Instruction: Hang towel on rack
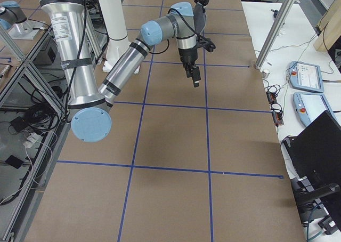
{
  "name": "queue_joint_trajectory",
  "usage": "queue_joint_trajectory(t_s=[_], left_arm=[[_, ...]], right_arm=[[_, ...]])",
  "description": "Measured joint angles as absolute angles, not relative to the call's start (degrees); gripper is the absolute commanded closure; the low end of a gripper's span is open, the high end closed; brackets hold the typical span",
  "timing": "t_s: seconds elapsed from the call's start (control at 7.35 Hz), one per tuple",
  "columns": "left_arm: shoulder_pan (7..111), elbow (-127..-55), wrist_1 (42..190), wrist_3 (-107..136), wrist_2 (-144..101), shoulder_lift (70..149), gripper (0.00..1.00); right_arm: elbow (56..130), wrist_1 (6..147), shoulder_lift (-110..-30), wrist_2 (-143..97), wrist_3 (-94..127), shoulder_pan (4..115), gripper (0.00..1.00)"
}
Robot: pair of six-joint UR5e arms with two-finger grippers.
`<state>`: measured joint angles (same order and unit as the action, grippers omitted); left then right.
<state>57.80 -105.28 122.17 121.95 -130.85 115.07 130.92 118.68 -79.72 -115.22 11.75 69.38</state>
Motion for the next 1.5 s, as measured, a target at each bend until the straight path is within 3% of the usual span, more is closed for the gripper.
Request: queue_joint_trajectory(t_s=[0.41,0.95,1.5], left_arm=[[63.3,-108.5,122.2,120.0,-131.6,103.6,1.00],[64.8,-113.3,122.3,120.0,-129.9,89.9,1.00],[60.6,-116.8,122.5,125.8,-129.3,87.3,1.00]], right_arm=[[123.0,118.8,-81.4,-128.0,11.5,76.3,0.00],[121.3,118.7,-81.9,-131.4,11.5,77.7,0.00],[121.4,118.7,-81.9,-131.5,11.5,78.2,0.00]])
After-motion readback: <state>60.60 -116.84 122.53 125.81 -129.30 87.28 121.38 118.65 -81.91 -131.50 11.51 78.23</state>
